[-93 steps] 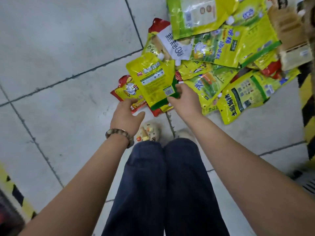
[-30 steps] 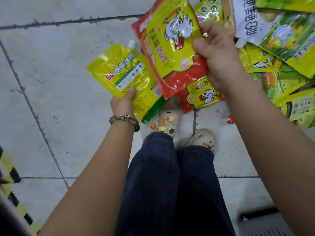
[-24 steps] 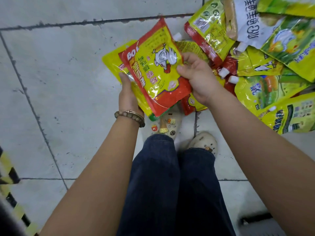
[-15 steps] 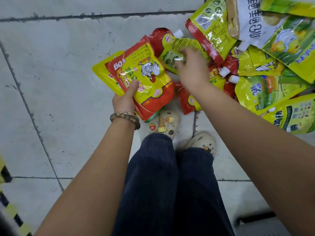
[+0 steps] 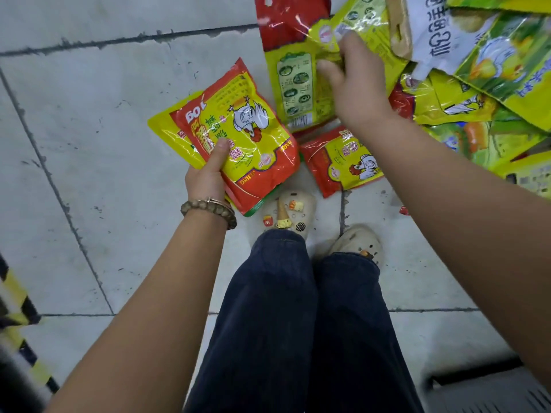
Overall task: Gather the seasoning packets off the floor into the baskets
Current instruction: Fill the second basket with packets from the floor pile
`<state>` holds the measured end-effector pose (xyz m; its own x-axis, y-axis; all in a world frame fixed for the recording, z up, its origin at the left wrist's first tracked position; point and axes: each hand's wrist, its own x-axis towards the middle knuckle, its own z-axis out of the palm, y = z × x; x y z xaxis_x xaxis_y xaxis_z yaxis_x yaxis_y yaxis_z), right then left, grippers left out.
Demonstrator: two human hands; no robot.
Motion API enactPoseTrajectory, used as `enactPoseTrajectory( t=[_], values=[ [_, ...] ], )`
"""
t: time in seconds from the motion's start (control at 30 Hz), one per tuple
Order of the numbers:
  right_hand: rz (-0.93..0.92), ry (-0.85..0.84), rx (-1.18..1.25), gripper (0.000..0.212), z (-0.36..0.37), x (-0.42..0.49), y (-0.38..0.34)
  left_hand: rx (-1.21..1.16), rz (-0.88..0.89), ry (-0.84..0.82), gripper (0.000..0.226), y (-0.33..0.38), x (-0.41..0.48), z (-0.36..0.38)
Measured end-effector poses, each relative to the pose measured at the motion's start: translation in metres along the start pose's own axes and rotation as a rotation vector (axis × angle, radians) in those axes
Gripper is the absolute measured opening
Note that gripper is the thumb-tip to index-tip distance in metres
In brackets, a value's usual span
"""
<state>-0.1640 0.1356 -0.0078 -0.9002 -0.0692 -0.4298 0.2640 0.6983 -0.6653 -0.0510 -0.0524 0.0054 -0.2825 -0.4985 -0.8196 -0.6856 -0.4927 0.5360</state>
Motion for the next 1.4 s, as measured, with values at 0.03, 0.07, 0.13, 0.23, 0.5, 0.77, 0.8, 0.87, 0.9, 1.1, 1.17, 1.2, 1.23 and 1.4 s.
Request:
enactPoseTrajectory(
  t=[0.03, 0.07, 0.13, 0.23, 0.5, 0.77, 0.8, 0.87, 0.9, 1.1, 1.17, 1.2, 1.23, 1.4],
  values=[
    [0.026, 0.035, 0.091, 0.01, -0.008, -0.012, 0.0, -0.003, 0.007, -0.014, 0.013, 0.005, -0.005, -0.001],
    [0.07, 0.07, 0.194, 0.009, -0.017, -0.024, -0.001, 0.001, 0.01, -0.034, 0.015, 0.01, -0.012, -0.002],
    [0.177, 0.127, 0.423, 0.019, -0.036, -0.05, 0.002, 0.053, 0.034, -0.083, 0.019, 0.022, -0.029, -0.003],
    [0.356, 0.159, 0.727, 0.01, -0.069, -0.09, 0.01, 0.196, 0.094, -0.169, 0.027, 0.042, -0.061, 0.002],
    [0.538, 0.484, 1.272, 0.015, -0.184, -0.239, 0.015, 0.613, 0.186, -0.575, 0.033, 0.083, -0.206, 0.058],
    [0.691, 0.978, 1.208, 0.055, -0.263, -0.418, 0.058, 1.018, 0.414, -0.933, 0.014, 0.01, -0.383, 0.105],
    [0.71, 1.026, 1.217, 0.059, -0.269, -0.444, 0.067, 1.052, 0.427, -0.959, 0.014, -0.008, -0.404, 0.107],
    [0.74, 1.133, 1.252, 0.059, -0.282, -0.499, 0.083, 1.111, 0.445, -1.017, 0.014, -0.046, -0.449, 0.109],
    [0.759, 1.183, 1.253, 0.057, -0.287, -0.528, 0.091, 1.127, 0.437, -1.05, 0.014, -0.067, -0.47, 0.109],
    [0.918, 1.518, 1.177, 0.056, -0.306, -0.704, 0.146, 1.29, 0.451, -1.406, 0.022, -0.209, -0.605, 0.092],
    [0.994, 1.607, 1.139, 0.04, -0.303, -0.758, 0.171, 1.347, 0.497, -1.536, 0.024, -0.26, -0.642, 0.085],
    [1.043, 1.622, 1.106, 0.027, -0.3, -0.781, 0.184, 1.377, 0.518, -1.583, 0.03, -0.287, -0.656, 0.082],
    [1.091, 1.634, 1.068, 0.02, -0.297, -0.801, 0.198, 1.397, 0.535, -1.623, 0.038, -0.313, -0.669, 0.079],
    [1.112, 1.613, 0.941, 0.025, -0.287, -0.856, 0.279, 1.458, 0.542, -1.557, 0.037, -0.44, -0.707, 0.068]
  ],
)
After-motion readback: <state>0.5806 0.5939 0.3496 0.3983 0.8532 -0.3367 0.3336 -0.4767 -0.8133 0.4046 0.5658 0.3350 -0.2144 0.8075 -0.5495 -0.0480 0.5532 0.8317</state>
